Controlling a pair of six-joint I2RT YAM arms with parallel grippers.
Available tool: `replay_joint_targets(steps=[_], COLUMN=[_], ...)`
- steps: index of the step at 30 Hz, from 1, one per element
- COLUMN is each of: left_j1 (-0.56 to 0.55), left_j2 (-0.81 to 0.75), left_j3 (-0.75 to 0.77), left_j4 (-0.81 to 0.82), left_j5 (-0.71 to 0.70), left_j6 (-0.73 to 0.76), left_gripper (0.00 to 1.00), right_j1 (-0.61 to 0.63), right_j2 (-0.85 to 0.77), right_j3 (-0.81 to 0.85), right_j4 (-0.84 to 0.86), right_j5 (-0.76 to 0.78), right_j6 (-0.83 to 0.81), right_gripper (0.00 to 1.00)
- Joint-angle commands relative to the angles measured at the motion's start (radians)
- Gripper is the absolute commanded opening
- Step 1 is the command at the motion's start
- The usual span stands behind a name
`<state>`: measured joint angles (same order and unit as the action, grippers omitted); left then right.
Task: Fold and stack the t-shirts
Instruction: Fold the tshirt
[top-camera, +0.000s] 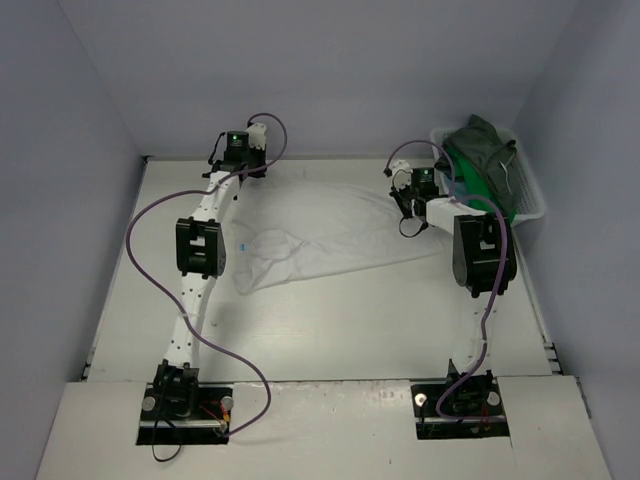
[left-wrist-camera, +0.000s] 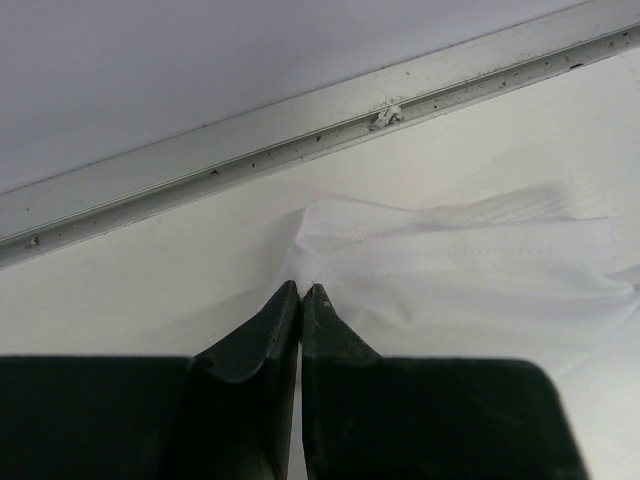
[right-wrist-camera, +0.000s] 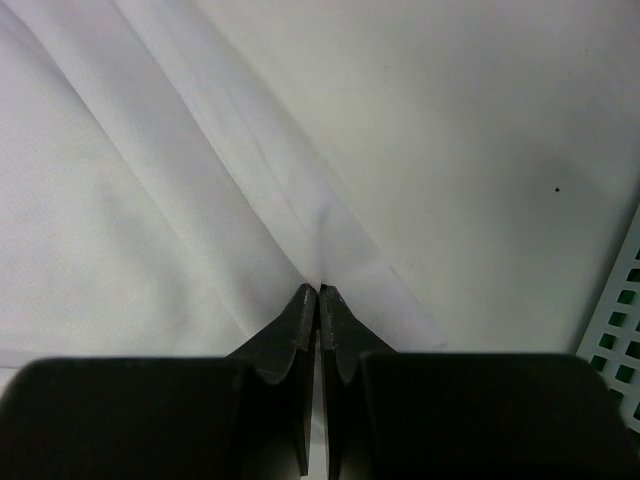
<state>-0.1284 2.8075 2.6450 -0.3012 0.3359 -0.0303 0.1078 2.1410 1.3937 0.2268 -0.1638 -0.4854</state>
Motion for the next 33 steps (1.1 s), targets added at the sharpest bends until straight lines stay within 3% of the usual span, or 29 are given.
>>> replay_joint_targets(steps=[1,16,33], left_j1=[0.012,0.009,-0.005], left_j2=[-0.144,-0.273,-0.477], left_j3=[0.010,-0.109,-0.355], left_j4=[0.031,0.057,0.114], left_j5=[-0.006,0.023,0.126], left_j6=[-0.016,-0.062,-0.117], left_gripper=[0.00,0.00,0.00], right_j1=[-0.017,-0.019,-0.019], right_j2=[-0.056,-0.079,-0.056], right_j3=[-0.025,-0.075,0.048], right_j4=[-0.014,0.131,0.109], right_j5=[0.020,0.115,0.083], right_j6=[0.031,0.048,0.053], right_gripper=[0.00,0.00,0.00])
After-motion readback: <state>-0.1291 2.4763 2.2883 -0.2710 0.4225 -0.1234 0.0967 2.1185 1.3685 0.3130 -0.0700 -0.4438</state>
